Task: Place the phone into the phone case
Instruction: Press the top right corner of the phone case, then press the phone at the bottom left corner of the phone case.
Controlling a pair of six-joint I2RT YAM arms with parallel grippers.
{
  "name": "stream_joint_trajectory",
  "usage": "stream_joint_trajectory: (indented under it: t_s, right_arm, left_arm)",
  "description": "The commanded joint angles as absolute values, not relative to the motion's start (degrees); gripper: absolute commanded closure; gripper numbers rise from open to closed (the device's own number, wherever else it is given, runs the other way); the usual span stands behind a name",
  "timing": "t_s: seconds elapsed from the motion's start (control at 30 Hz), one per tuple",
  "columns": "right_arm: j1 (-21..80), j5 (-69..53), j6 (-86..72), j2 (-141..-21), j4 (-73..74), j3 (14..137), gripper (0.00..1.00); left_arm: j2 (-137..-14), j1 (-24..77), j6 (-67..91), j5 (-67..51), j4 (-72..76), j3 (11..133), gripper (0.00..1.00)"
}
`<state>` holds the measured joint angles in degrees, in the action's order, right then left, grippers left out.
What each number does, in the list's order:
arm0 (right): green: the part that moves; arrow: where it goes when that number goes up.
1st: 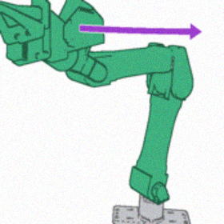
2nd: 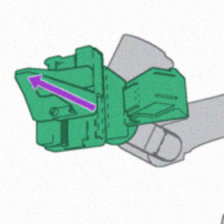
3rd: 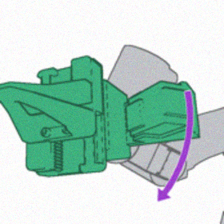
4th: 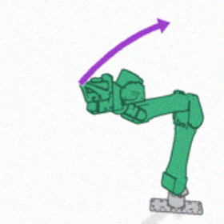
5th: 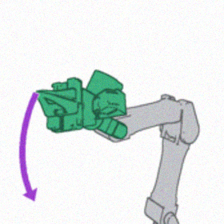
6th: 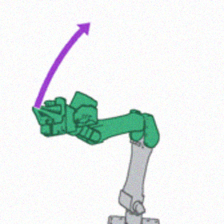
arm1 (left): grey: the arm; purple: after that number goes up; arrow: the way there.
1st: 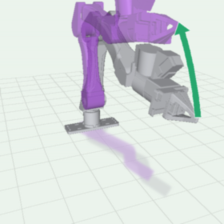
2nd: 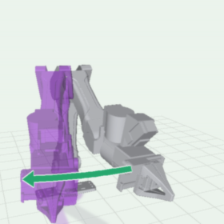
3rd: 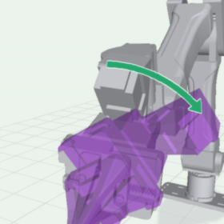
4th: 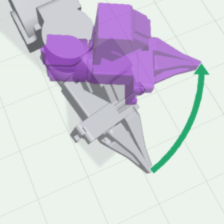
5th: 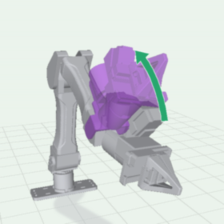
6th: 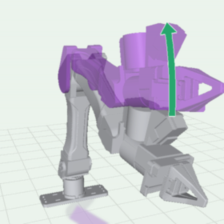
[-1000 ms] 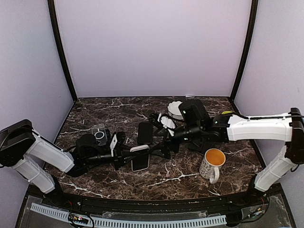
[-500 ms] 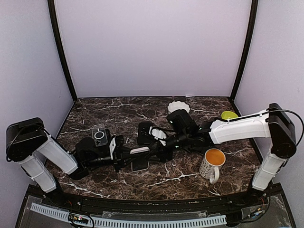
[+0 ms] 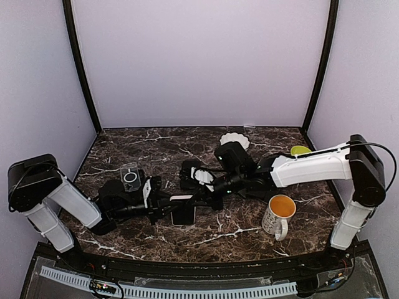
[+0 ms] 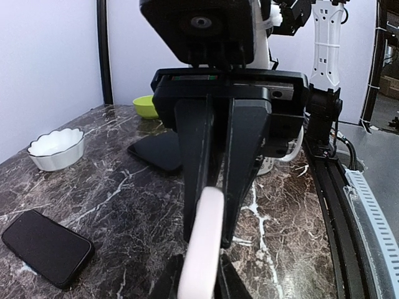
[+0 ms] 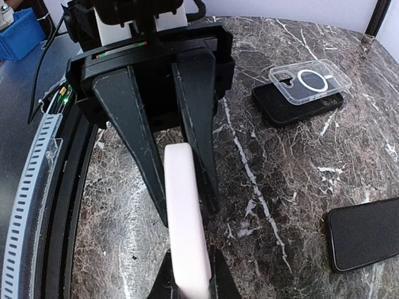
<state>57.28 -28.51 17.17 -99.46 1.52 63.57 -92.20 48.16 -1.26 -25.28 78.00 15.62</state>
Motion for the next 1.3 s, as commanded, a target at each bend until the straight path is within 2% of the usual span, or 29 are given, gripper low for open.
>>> stream_joint_trajectory:
  t_s: [0.0,0.03,0.1,0.2,0.33,0.4,0.5,0.57,0.63,0.7,0.77,0.8,0.83,0.87,0.9,0.93,1.03,1.07,1.1,1.17,1.27]
  right_arm:
    - [58.17,-26.49,16.01,-98.22,2.56,65.65,1.00]
    - [58.24,-25.87,16.74,-97.47,4.02,65.58,1.00]
    - [58.27,-25.17,17.88,-95.94,6.33,65.05,1.00]
    - [58.32,-25.10,18.65,-94.38,9.10,64.24,1.00]
    - [58.36,-27.82,17.85,-93.00,10.39,64.45,1.00]
    - [58.36,-29.28,17.26,-92.29,10.59,64.89,1.00]
    - [58.29,-30.08,16.64,-90.28,10.93,65.68,1.00]
    - [58.15,-30.74,16.00,-88.11,10.72,65.83,1.00]
    - [57.81,-31.21,15.32,-85.94,9.87,65.75,1.00]
    - [57.00,-32.45,14.88,-84.26,8.98,65.81,1.00]
    - [56.72,-33.61,14.73,-83.14,8.50,66.27,1.00]
    - [56.64,-33.85,14.73,-82.68,8.24,66.47,1.00]
    - [56.52,-33.96,14.68,-82.36,8.02,66.63,1.00]
    - [56.39,-34.19,14.68,-82.17,8.03,66.90,1.00]
    - [56.19,-34.40,14.74,-82.01,8.18,67.15,1.00]
    - [55.95,-34.57,14.61,-82.00,8.44,67.41,1.00]
    - [54.83,-35.86,13.33,-81.83,8.04,66.75,1.00]
    - [54.31,-36.80,12.25,-81.83,6.87,65.76,0.88]
    - [53.79,-37.47,10.98,-81.87,5.44,64.65,0.67]
    - [53.39,-37.88,8.88,-82.19,3.49,62.75,0.50]
    - [53.35,-37.81,6.50,-82.81,0.89,60.50,0.45]
  left_arm:
    - [-89.67,49.18,-0.82,-27.15,74.68,16.50,0.97]
    - [-88.65,49.14,-1.19,-27.68,70.90,17.48,0.87]
    - [-85.40,49.18,-3.25,-28.06,63.20,19.20,0.75]
    - [-80.66,49.16,-6.63,-27.35,53.05,21.04,0.71]
    - [-80.20,49.13,-9.83,-27.25,47.80,22.66,0.68]
    - [-81.90,49.15,-9.92,-28.00,46.99,23.33,0.61]
    - [-83.69,49.13,-8.04,-29.83,49.36,23.15,0.43]
    - [-83.95,49.17,-5.79,-30.80,54.27,21.60,0.36]
    - [-84.65,49.16,-2.50,-32.19,60.02,20.28,0.33]
    - [-85.68,49.27,-0.04,-32.78,62.59,20.19,0.36]
    - [-86.47,49.36,2.19,-32.38,62.48,21.18,0.47]
    - [-86.57,49.41,2.70,-32.68,61.87,21.95,0.57]
    - [-86.59,49.40,2.93,-32.91,61.74,22.54,0.63]
    - [-86.31,49.46,3.37,-33.28,61.80,22.74,0.76]
    - [-86.00,49.47,3.71,-33.29,61.97,22.89,0.82]
    - [-85.29,49.48,4.40,-32.78,62.05,22.91,0.94]
    - [-83.66,49.53,6.60,-31.29,63.05,22.94,1.00]
    - [-82.66,49.51,7.12,-30.68,63.60,22.90,1.00]
    - [-82.24,49.49,8.26,-30.45,64.66,22.86,1.00]
    - [-80.76,49.49,9.76,-30.25,66.41,23.04,1.00]
    - [-78.37,49.52,11.57,-29.94,67.47,23.68,1.00]
